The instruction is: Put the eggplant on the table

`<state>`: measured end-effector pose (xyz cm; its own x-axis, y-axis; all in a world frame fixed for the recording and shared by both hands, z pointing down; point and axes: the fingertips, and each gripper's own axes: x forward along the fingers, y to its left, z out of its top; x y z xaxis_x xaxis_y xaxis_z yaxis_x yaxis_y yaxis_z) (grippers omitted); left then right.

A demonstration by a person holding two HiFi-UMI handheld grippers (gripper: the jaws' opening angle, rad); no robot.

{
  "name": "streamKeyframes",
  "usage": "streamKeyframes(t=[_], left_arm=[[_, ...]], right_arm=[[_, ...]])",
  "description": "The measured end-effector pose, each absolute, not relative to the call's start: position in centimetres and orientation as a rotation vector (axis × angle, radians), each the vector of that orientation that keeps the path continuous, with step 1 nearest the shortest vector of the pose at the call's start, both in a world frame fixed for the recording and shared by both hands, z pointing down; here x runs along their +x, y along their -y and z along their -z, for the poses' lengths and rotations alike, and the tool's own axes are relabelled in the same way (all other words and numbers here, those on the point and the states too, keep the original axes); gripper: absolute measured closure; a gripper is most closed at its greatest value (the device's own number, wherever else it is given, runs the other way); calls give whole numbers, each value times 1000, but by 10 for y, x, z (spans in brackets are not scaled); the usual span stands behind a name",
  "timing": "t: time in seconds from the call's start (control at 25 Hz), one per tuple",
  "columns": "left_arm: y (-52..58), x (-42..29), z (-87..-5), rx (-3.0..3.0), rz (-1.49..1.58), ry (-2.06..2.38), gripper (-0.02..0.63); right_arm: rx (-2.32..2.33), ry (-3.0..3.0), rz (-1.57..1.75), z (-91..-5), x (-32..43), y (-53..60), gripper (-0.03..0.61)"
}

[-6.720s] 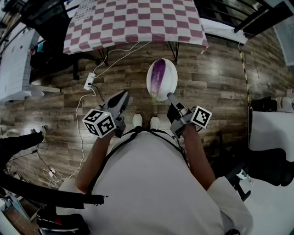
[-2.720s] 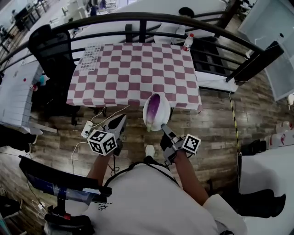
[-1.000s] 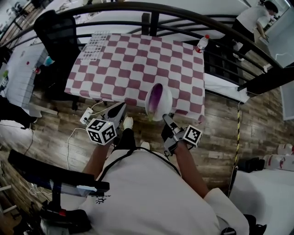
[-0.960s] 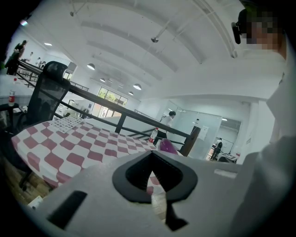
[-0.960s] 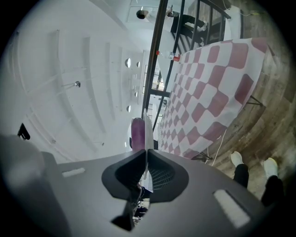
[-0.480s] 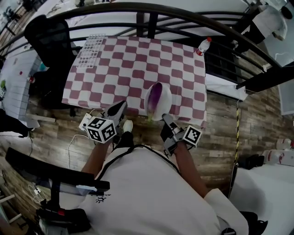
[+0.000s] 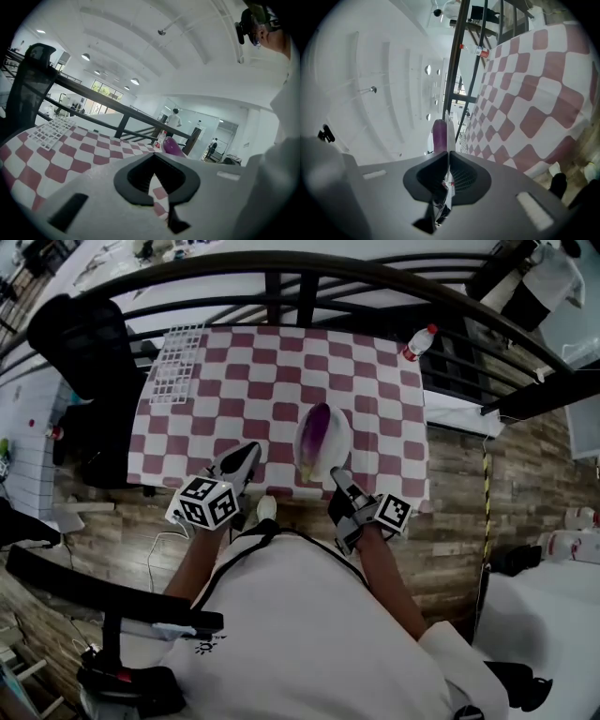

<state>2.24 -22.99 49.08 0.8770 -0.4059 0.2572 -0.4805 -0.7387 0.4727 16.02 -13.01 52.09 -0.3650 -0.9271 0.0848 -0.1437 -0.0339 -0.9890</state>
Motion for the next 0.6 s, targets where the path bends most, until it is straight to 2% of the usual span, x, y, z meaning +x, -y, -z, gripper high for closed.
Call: streamKeyframes(t=[0.6], left_arm=[[348,10,-497,2526,-210,522,614]], right_arm=[[-1207,-1444,1427,-536,146,232,555]])
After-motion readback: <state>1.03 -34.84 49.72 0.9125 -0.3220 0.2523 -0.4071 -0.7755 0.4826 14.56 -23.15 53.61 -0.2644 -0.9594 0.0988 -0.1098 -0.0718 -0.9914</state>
